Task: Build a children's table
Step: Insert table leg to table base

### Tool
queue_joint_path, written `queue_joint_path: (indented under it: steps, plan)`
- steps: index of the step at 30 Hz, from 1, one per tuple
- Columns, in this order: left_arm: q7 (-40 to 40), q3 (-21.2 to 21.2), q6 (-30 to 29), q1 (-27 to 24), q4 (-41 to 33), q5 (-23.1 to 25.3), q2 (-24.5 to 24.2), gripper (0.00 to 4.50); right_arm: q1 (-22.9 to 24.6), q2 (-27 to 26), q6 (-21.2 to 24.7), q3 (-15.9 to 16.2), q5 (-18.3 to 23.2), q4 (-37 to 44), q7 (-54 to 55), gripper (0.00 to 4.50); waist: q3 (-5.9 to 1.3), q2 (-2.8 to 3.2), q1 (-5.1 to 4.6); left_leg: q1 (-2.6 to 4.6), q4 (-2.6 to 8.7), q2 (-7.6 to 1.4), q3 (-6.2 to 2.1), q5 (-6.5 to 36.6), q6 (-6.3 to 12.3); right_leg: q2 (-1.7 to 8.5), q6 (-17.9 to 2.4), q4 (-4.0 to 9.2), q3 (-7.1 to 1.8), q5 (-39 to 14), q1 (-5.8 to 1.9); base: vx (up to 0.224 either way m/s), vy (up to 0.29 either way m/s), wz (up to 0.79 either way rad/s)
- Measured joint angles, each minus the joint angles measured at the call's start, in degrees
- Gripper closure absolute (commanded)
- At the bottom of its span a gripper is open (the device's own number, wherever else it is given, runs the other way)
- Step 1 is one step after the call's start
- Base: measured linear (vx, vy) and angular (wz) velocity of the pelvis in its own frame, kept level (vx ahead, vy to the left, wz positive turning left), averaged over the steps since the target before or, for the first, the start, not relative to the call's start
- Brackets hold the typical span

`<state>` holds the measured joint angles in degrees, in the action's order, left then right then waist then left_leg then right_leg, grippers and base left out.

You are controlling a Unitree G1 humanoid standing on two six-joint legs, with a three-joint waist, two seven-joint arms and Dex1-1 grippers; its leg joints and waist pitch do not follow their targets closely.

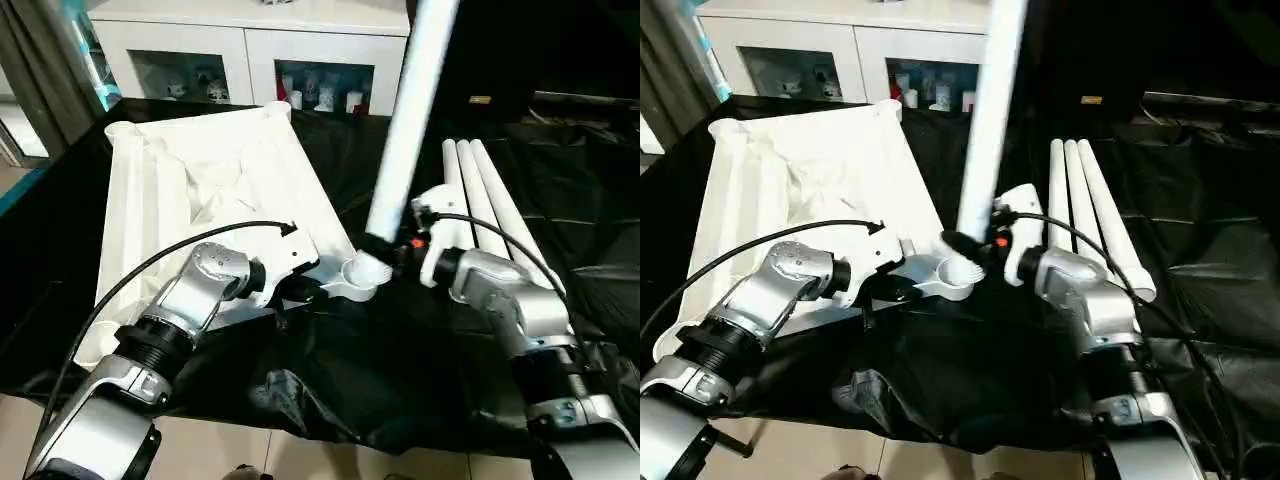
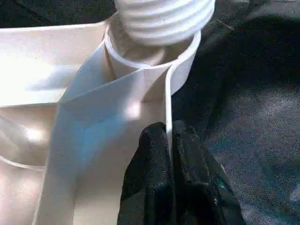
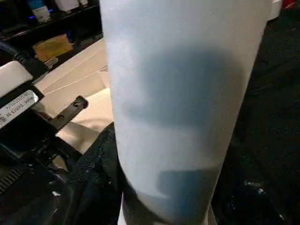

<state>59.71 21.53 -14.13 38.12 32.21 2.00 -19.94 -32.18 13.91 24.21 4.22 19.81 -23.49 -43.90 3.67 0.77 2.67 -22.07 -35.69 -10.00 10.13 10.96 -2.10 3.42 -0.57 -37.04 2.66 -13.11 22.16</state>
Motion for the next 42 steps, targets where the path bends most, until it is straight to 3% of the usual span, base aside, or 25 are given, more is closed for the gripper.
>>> queue_joint_path:
  steps: [15,27,32,42]
  plan:
    - [2.7,0.5,1.6,-0.1,-0.4,0.5,-1.6,4.50,-5.1,-0.8,-2.6,3.0,-3.2,-8.7,-3.8,2.56,-0.03,-0.97,0.35,0.00,0.02,-0.01,0.04,0.0,0.01,0.00,0.0,0.01,-0.02,0.0,0.01,0.000,0.000,0.00]
    - [3.5,0.5,2.1,-0.1,-0.2,0.9,-1.7,4.50,-6.7,-0.6,-2.4,2.7,-3.6,-11.7,-7.2,2.56,-0.04,-1.01,0.43,0.01,0.03,-0.02,0.04,0.0,-0.01,0.00,0.0,0.01,-0.01,0.0,0.00,0.000,0.000,0.00]
    - [3.7,0.5,2.8,0.2,0.5,1.1,-1.5,4.50,-5.3,-1.6,-2.8,-0.2,-1.8,-12.3,-6.3,2.56,-0.07,-0.92,0.53,0.02,0.03,-0.03,0.04,0.0,-0.10,0.00,0.0,0.01,0.00,0.0,0.00,0.000,0.000,0.00]
    - [3.8,0.7,3.2,1.1,2.5,1.2,-0.8,4.50,-0.2,-4.7,-8.5,-5.0,1.5,-12.6,-3.5,2.57,-0.28,-0.24,0.75,0.09,0.03,-0.02,0.02,0.2,-0.28,0.00,-0.1,0.08,0.01,0.1,-0.11,0.000,0.000,0.00]
